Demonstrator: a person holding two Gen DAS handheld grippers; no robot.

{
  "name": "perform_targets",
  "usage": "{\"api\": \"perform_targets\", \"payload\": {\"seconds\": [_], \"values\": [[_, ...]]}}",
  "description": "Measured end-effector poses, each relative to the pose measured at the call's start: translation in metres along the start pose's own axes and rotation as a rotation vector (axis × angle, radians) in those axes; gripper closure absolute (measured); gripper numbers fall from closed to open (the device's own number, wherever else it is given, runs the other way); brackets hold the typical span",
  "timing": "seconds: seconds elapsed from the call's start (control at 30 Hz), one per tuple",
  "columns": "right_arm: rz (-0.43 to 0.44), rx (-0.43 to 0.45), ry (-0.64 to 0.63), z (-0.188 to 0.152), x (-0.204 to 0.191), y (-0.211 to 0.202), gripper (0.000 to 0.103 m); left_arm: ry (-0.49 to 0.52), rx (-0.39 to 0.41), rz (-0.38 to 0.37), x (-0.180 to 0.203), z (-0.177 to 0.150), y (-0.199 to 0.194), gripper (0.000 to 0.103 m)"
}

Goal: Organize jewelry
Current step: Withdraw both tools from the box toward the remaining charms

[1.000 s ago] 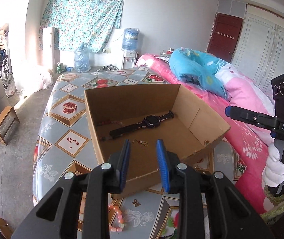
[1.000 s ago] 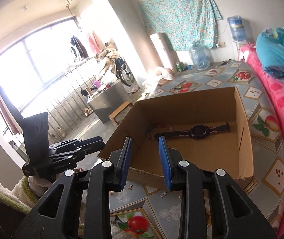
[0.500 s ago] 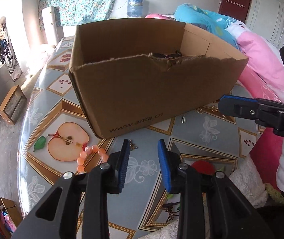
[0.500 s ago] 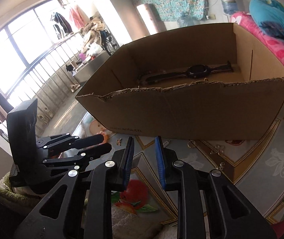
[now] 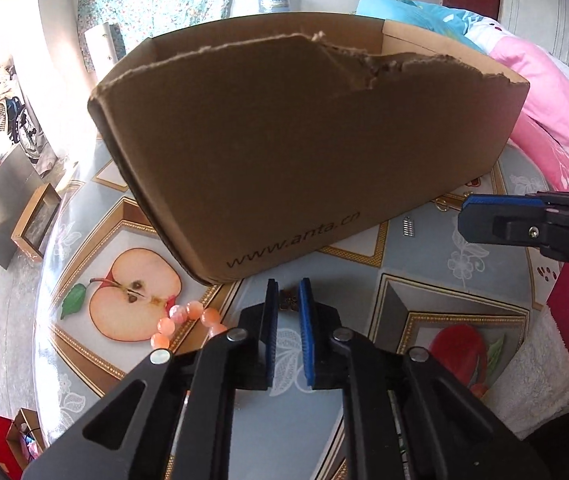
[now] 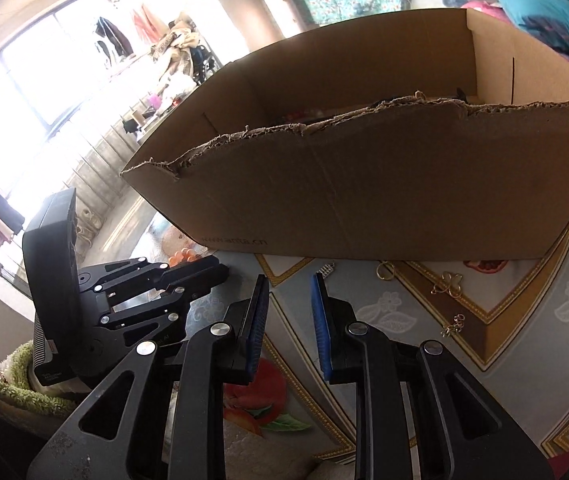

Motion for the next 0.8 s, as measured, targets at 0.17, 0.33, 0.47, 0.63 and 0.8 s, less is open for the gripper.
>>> {"api": "perform_targets", "payload": {"seconds": [0.17, 0.33, 0.47, 0.63, 0.8], "values": [[-0.013, -0.003, 0.011, 0.004, -0.006, 0.000, 0.082, 0.013, 0.016, -0.019, 0.007, 0.000, -0.002, 0.097], [-0.055, 0.003, 0.006, 0.002, -0.007, 0.000, 0.082, 0.017, 0.026, -0.033, 0.020, 0.000, -0.001, 0.097], [-0.103, 0.011, -0.041, 0.003, -0.015, 0.003, 0.081, 0.011, 0.033, -0.040, 0.026, -0.001, -0.001, 0.097], [-0.155, 0.015, -0.097, 0.003, -0.028, 0.013, 0.080, 0.008, 0.038, -0.040, 0.027, -0.001, 0.000, 0.097], [-0.205, -0.005, -0.100, 0.003, -0.027, 0.027, 0.077, -0.007, 0.046, -0.039, 0.024, -0.005, -0.001, 0.097]]}}
Point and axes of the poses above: each gripper's, at about its wrist camera, not at the fingertips, and y roughly the way its jaws point, x to its right, z to its top, the point moved 1 cm from there along y, roughly the way its jaws point, and after that the axes turned 5 degrees about y, right-handed, at the moved point
